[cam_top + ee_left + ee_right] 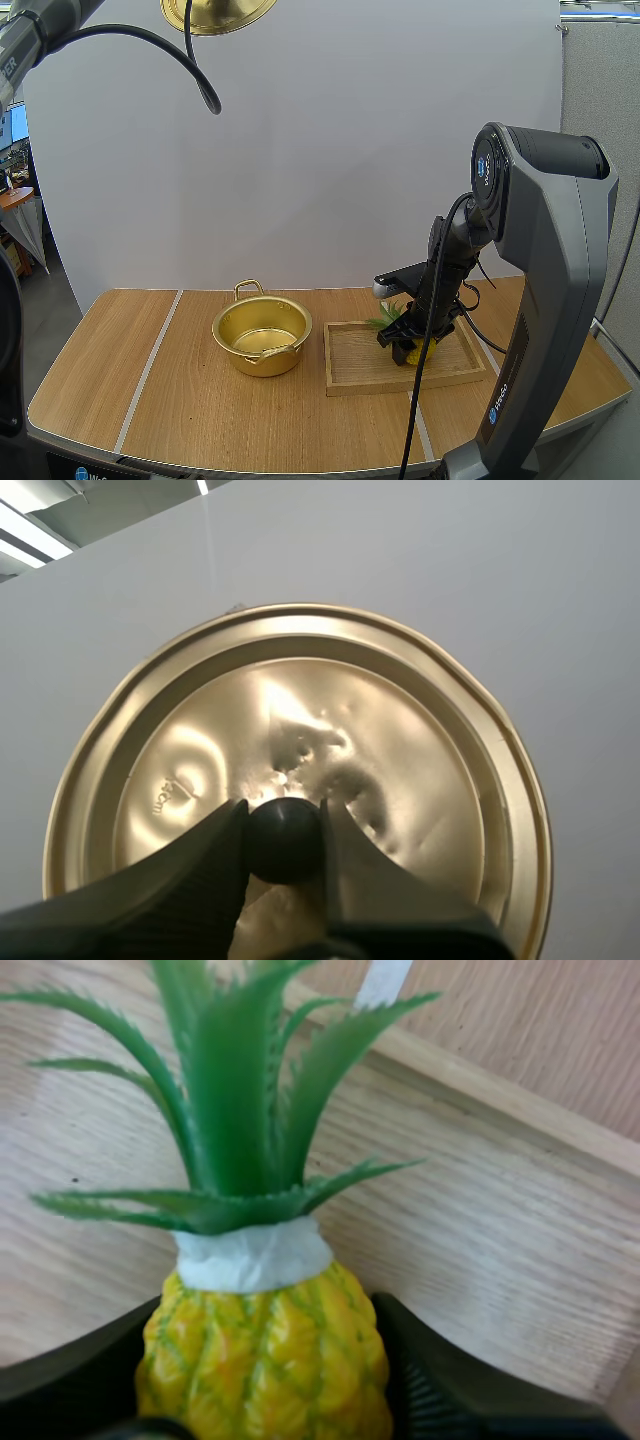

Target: Open the pot, put the pineapple inside, and close it

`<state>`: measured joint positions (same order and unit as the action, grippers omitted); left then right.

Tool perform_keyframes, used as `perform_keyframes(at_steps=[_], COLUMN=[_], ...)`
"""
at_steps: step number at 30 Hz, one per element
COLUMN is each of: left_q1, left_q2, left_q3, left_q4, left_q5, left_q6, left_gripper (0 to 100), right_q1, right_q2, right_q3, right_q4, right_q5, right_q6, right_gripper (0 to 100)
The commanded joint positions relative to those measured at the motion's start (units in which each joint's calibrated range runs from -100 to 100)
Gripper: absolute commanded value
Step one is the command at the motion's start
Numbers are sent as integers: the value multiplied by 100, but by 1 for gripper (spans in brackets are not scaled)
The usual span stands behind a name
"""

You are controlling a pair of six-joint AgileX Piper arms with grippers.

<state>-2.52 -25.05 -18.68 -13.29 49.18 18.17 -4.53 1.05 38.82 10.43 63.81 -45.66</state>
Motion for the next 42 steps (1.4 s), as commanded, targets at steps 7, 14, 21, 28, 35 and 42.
perform_keyframes(at_steps=[7,14,21,28,35,42], left_q1=[-12,-12,-12,-12,-12,-12], left_q2=[-35,-35,-35,-35,-35,-35], left_q3=[-55,-55,-55,-55,-55,-55], left_q4=[7,7,7,7,7,7], left_q5=[-224,-224,-224,-224,-224,-224], left_q6=[-56,-56,-56,-56,-56,-56], left_gripper=[0,0,0,0,0,0], right_q1=[243,841,1604,2067,2330,2347], right_q2=[-1757,-2859,-2953,-2379,-1420,-639], right_q3=[-31,-31,-330,-1064,-1585,-1720], right_q4=[69,172,135,135,189,136], right_q5=[382,791,1128,1149,1115,674], right_q6=[-21,471,769,769,769,739], right_gripper=[0,0,0,0,0,0])
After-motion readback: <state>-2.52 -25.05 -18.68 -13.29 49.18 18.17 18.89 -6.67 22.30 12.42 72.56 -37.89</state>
